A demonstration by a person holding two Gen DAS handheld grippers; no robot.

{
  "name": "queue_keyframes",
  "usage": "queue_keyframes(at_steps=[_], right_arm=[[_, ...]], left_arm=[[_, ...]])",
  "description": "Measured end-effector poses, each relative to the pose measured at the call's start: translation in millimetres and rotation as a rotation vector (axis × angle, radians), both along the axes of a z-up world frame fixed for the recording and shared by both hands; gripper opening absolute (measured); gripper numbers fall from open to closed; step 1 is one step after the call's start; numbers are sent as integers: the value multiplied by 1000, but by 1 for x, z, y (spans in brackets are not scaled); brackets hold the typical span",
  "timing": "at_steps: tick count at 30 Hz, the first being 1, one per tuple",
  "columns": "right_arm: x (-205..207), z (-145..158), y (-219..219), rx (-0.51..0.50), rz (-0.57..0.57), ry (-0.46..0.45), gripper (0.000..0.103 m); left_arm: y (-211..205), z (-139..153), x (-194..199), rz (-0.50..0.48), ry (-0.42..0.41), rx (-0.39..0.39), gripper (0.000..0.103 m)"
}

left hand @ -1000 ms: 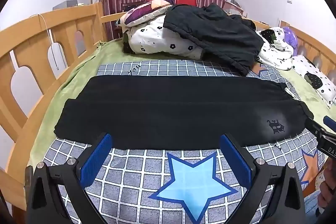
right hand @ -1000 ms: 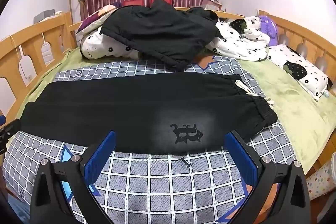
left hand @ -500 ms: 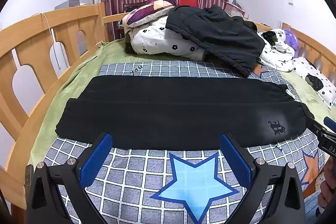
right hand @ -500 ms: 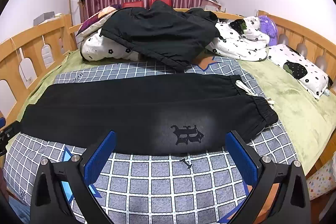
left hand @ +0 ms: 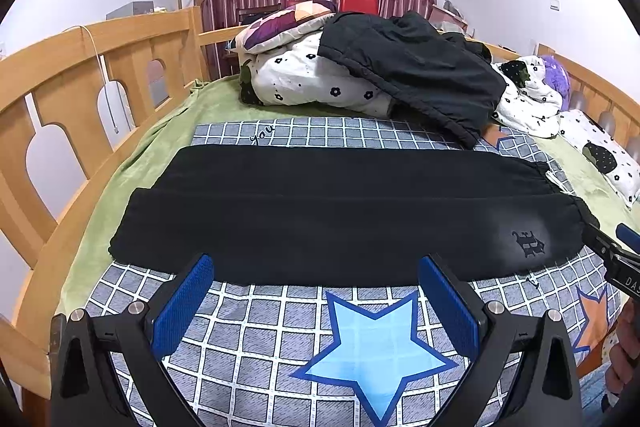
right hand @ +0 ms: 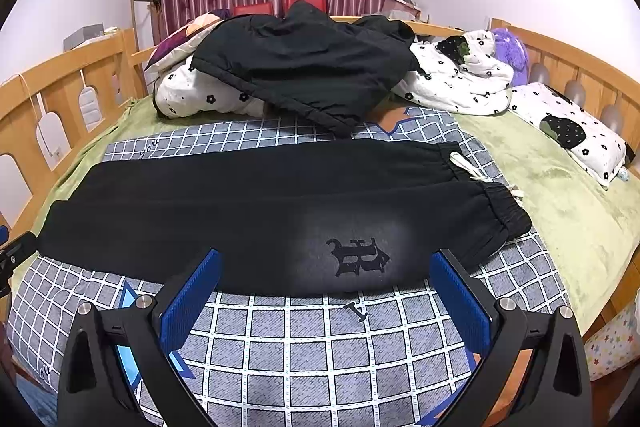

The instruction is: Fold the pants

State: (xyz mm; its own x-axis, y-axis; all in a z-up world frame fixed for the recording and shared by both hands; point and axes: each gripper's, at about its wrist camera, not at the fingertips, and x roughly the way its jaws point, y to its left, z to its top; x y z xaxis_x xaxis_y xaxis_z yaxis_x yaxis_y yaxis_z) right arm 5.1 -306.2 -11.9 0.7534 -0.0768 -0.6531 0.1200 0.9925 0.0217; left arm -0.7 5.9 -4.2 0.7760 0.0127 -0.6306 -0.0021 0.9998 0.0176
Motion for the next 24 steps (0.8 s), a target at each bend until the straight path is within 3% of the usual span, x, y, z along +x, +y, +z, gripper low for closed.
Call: queue_keyframes(at_steps=[24], right_arm=[[-1, -1, 1, -6, -1, -5, 103]], left_arm=[[2, 1, -1, 1, -1, -2, 103]])
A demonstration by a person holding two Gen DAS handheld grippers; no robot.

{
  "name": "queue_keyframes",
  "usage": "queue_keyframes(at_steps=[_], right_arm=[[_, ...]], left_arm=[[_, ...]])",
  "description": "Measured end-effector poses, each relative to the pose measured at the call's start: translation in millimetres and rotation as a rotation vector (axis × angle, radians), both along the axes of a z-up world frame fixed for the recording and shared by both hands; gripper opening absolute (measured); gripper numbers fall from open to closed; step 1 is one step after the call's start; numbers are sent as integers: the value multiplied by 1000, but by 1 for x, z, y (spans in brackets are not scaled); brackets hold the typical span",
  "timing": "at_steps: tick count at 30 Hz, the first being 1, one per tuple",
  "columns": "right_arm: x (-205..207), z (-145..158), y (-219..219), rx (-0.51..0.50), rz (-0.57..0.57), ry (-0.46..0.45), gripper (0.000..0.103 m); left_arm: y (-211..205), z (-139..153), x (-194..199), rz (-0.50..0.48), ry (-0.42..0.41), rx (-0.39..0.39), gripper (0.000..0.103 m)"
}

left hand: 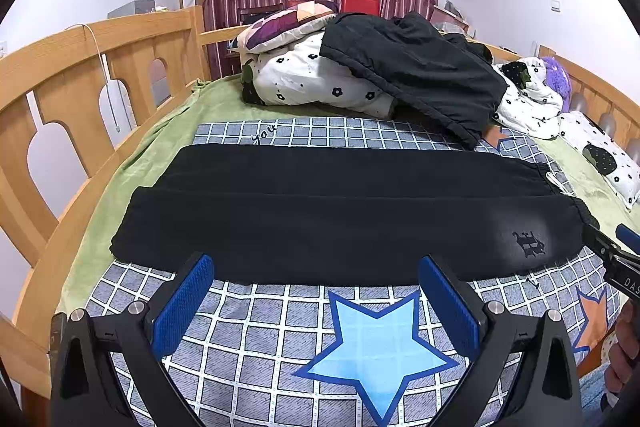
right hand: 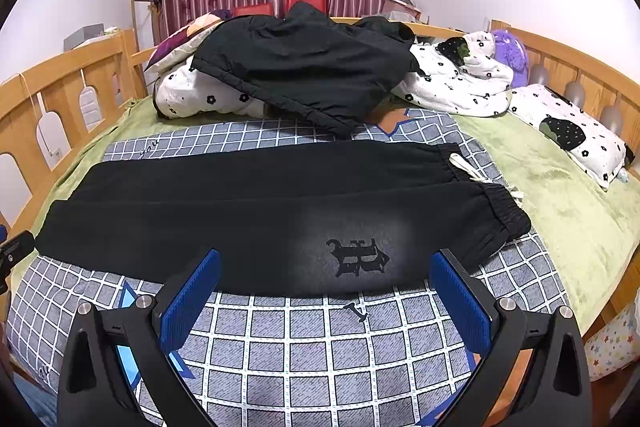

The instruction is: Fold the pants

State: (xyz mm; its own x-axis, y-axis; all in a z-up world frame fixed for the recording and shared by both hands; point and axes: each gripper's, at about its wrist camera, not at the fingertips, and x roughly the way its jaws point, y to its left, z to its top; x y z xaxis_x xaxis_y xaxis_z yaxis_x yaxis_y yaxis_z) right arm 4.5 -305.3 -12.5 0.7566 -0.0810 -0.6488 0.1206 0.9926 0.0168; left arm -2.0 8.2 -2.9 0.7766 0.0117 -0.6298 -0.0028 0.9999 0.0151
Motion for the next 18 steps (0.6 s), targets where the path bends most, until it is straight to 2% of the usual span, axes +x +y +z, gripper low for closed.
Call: queue_keyframes(at_steps=[18], right_arm=[[-1, 1, 1, -3, -1, -7, 103]], left_arm=[[4, 3, -2, 2, -4, -3, 103]])
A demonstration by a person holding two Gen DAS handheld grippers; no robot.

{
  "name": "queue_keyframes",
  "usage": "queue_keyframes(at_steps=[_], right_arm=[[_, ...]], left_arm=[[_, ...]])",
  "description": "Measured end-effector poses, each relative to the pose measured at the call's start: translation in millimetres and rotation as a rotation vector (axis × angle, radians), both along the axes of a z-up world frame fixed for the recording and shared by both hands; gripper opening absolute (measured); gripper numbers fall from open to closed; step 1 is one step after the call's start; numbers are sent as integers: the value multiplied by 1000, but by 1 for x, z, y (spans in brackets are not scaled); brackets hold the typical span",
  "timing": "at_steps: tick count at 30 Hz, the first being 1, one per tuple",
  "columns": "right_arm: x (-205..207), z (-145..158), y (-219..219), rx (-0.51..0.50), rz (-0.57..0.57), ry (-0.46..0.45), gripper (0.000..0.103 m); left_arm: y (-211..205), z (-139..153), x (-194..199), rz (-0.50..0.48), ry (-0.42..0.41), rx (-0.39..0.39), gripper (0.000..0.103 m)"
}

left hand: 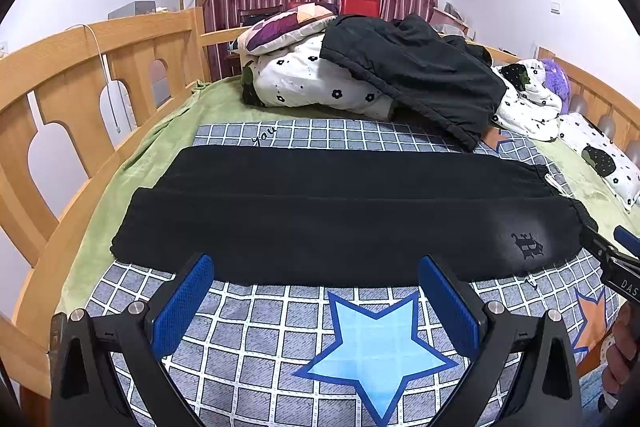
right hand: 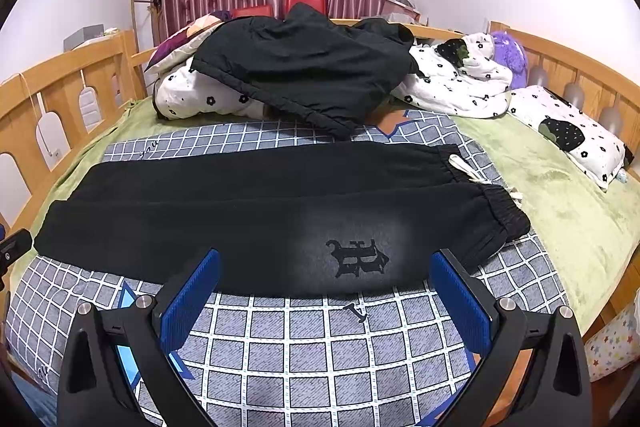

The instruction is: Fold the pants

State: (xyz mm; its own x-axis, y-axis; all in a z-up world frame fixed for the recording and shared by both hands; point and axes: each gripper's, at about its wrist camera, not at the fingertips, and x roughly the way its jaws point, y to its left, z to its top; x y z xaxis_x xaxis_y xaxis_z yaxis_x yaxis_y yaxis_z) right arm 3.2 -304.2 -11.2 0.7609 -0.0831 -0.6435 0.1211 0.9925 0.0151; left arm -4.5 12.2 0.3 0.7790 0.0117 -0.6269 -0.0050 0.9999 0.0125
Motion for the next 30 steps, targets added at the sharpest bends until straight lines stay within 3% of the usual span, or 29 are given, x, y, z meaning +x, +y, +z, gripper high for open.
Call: queue_keyframes(at_steps=[11, 19, 22, 24, 27, 30], right_arm=[[-5, -6, -2, -20, -6, -26, 102], [6, -25, -30, 48, 7, -10, 100], [23, -36, -40, 104, -3, 43, 89], [34, -43, -49, 162, 10, 67, 88], [39, -59, -65, 200, -26, 66, 85], [44, -84, -83, 211, -49, 108, 73]], left_arm=[[-6, -3, 6, -31, -10, -54, 103], [-7, -27, 34, -55, 41, -29, 103], [6, -40, 48, -15, 53, -50, 103], [24, -50, 55, 30, 55, -87, 103], [56, -70, 60, 91, 50, -163, 103], [91, -93, 67, 170, 80, -236, 102]])
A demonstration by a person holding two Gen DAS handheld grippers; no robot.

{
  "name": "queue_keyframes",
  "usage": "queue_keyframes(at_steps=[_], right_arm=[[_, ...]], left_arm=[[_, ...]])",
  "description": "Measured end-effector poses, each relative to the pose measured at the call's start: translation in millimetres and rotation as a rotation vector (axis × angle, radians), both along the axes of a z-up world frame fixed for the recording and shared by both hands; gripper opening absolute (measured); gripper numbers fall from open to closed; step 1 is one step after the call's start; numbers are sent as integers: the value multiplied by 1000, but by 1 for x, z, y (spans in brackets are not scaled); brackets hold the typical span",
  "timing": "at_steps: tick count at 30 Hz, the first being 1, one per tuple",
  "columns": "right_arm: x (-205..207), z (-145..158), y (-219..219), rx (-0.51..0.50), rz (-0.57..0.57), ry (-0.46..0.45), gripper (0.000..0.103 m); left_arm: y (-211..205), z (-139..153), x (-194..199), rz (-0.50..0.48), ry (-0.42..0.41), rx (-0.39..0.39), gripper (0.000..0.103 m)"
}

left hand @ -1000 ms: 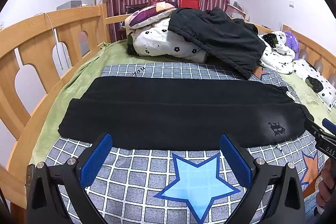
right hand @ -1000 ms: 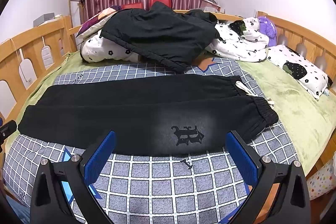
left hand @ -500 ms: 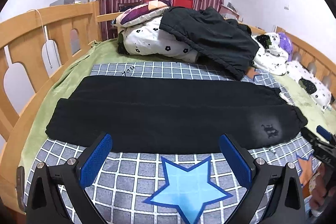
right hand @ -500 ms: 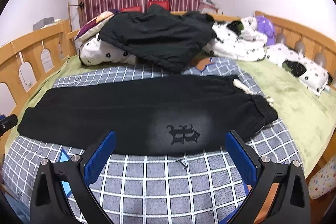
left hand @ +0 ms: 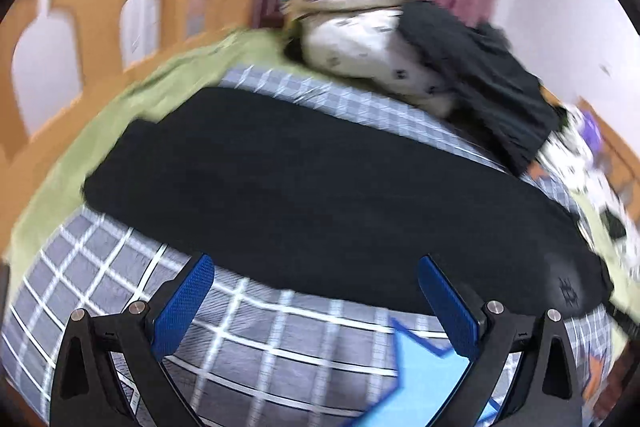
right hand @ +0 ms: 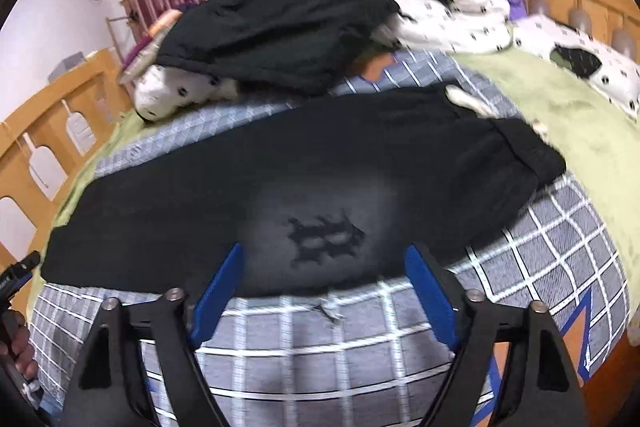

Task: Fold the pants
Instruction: 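Grasp the waistband edge of the sweatpants with both grippers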

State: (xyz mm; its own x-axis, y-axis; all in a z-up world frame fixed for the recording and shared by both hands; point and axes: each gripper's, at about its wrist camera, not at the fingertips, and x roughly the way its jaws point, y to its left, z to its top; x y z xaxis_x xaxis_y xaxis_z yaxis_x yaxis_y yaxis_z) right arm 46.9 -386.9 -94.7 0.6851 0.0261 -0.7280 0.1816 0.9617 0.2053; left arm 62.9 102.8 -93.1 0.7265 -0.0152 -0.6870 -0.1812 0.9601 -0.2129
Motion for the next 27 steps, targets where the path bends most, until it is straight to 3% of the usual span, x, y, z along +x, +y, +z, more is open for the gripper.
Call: queue_keyframes(at_steps=[2, 4, 9, 16, 17, 18, 19, 21, 24, 27], right_arm=[[1, -19, -14, 3, -30, 42, 65], [1, -33, -28, 14, -71, 59, 58], [2, -57, -62, 93, -191, 58, 57], [35, -71, -70, 193, -266, 59, 55], [42, -74, -69, 180, -272, 68, 53], [46, -75, -68, 161, -280, 66, 44], [49, -75, -68, 141, -286, 58, 38], [53, -72, -68, 124, -300, 25, 25], [54, -51, -64, 96, -279, -33, 19], [65, -19, -57, 50, -224, -75, 17]], left_arm=[[24, -19, 6, 52, 40, -42, 101], [42, -35, 10, 102, 69, -50, 94], [81, -77, 19, 191, 143, -144, 86], [94, -86, 36, 228, 83, -162, 83], [99, -87, 42, 245, 80, -174, 75], [102, -86, 45, 264, 84, -173, 59], [108, -86, 47, 287, 92, -169, 50], [119, -85, 50, 314, 112, -186, 10], [127, -67, 49, 318, 77, -265, 9], [113, -26, 59, 259, 30, -168, 9]])
